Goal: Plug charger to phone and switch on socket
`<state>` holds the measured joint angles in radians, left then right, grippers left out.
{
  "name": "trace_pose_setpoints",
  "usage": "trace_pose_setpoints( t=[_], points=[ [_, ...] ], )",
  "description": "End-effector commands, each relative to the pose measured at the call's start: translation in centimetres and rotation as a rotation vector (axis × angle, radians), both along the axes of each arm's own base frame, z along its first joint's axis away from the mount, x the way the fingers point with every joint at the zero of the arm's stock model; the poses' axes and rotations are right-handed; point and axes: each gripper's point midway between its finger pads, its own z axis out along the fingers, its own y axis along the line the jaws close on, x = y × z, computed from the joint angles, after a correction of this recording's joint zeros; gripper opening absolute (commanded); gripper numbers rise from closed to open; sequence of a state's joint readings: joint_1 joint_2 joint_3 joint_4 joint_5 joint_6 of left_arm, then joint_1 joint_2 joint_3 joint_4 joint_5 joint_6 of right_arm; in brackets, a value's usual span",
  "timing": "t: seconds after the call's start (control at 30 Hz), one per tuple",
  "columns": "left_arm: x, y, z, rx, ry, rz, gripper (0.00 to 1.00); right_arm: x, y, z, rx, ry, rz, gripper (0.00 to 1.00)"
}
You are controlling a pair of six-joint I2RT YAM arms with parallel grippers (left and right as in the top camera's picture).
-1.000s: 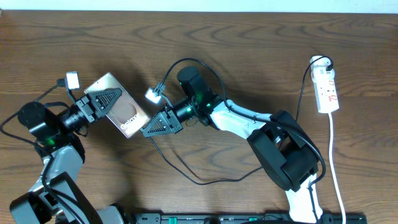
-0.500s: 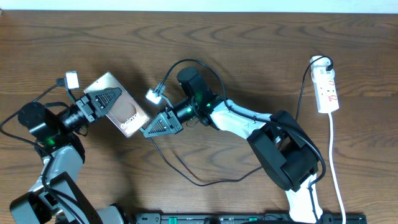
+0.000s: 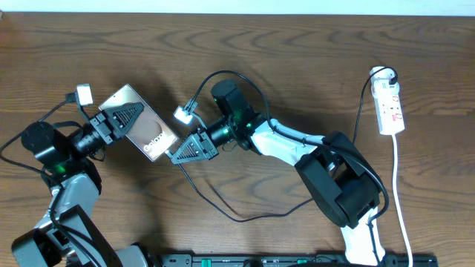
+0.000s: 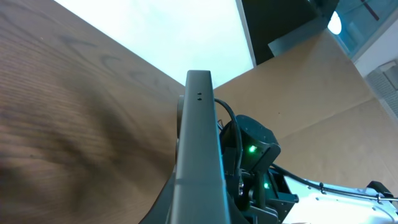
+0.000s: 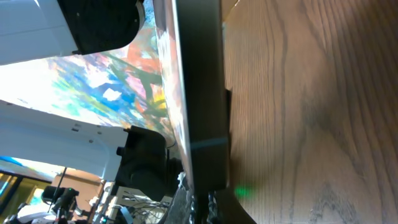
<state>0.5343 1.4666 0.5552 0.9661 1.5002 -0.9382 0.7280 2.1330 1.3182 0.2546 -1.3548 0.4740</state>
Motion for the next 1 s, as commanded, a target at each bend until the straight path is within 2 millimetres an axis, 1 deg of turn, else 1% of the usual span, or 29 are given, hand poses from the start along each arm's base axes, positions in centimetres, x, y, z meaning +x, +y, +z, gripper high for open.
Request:
trace_pose_setpoints(
  t=[0.0, 0.53, 0.97],
  points=[
    [0.5, 0.2, 1.2, 0.024, -0.040, 0.000, 0.07, -0.2, 0.1, 0.5, 0.023, -0.017, 0.019, 0.01],
    [-0.5, -0.5, 1.5, 0.053, -0.085, -0.074, 0.07, -0.5, -0.1, 0.9, 0.050, -0.025, 0.045, 0.01],
    [-0.5, -0.5, 1.5, 0.066, -0.103, -0.072, 0.07, -0.9, -0.3, 1.3, 0.070, -0.024, 0.072, 0.01]
  ],
)
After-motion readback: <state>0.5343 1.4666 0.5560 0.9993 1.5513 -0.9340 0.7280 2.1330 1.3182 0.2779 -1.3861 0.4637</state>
